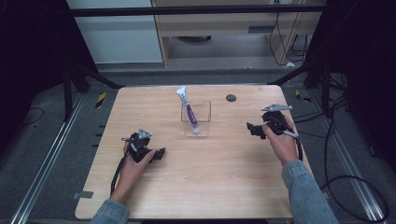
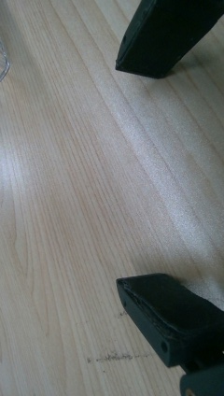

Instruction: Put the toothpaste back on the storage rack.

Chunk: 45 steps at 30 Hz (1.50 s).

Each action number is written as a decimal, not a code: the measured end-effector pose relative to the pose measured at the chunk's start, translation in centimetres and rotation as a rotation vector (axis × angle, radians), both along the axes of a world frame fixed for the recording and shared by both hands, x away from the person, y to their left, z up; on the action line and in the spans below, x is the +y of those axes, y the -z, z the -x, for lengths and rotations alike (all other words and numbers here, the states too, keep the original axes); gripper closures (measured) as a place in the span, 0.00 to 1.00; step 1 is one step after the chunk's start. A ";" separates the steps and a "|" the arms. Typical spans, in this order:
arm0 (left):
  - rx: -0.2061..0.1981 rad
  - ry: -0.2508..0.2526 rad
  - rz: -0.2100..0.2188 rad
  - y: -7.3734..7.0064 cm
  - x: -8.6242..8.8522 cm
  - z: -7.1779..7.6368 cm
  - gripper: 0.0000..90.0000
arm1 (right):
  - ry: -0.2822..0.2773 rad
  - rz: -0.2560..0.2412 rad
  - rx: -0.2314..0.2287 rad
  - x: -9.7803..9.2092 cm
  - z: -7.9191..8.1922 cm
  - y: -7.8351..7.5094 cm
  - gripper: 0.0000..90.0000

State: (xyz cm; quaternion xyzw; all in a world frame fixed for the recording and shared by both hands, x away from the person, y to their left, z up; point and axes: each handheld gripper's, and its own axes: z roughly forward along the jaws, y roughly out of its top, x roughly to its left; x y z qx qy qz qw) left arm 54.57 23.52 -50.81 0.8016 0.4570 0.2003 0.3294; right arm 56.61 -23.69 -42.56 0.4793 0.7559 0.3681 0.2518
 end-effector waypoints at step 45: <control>0.000 0.000 0.000 0.0 0.0 0.0 0.00 | 0.075 -0.035 0.115 -1.3 -1.0 7.0 0.13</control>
